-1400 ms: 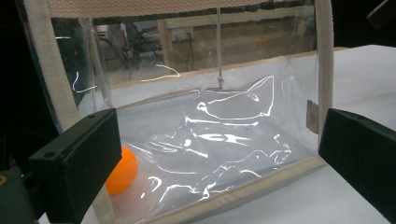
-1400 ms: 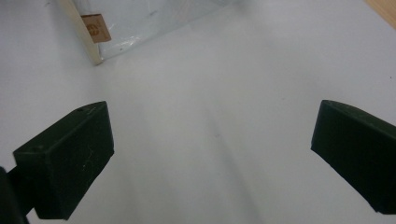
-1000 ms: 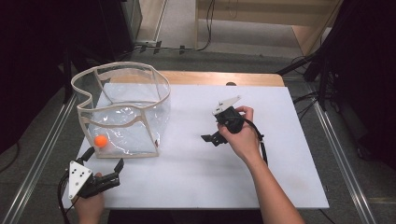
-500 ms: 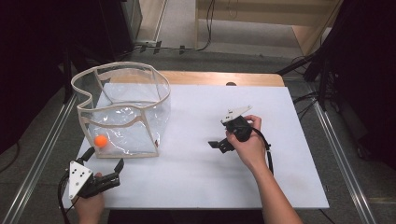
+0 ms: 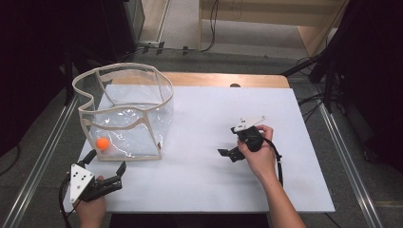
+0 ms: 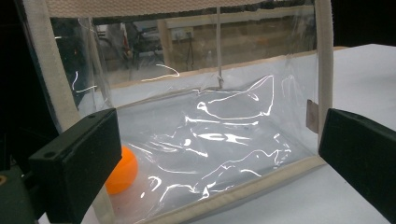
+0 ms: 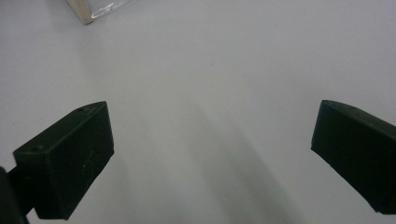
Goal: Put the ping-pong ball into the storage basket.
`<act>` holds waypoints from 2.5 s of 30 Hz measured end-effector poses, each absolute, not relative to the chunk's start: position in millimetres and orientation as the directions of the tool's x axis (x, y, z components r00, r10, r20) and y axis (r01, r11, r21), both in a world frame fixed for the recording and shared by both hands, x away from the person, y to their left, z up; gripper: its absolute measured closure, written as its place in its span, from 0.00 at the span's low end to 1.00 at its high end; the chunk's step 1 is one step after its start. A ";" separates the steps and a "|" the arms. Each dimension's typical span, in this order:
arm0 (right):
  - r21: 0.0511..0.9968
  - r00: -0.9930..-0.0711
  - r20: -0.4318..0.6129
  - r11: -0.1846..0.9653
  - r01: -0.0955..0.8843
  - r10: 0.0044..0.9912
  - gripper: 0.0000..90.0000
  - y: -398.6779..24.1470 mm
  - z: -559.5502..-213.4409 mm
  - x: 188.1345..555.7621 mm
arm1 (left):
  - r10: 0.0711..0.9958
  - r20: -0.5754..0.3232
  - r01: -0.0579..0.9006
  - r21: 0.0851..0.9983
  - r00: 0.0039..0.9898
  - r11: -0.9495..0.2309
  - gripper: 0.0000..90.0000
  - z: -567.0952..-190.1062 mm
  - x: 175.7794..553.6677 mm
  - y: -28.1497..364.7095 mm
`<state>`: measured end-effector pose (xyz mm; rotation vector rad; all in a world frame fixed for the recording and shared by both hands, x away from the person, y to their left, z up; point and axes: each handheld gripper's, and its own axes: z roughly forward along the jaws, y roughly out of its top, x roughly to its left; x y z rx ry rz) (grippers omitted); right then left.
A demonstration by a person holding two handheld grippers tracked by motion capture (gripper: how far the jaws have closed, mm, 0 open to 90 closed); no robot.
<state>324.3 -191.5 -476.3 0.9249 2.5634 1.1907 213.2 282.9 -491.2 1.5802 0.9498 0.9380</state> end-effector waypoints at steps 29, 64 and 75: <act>0.780 -0.739 0.125 0.395 0.486 0.662 0.00 -248.6 -493.7 288.7 | 0.916 0.113 0.118 0.978 0.384 -0.170 0.00 -491.4 213.0 282.0; 0.824 -0.674 0.134 0.296 0.483 0.727 0.00 -306.4 -508.2 248.3 | 0.917 0.120 0.117 0.977 0.381 -0.177 0.00 -491.7 212.8 281.0; 0.830 -0.646 0.132 0.272 0.487 0.752 0.00 -322.2 -512.2 239.6 | 0.917 0.119 0.117 0.977 0.382 -0.176 0.00 -491.7 212.8 281.1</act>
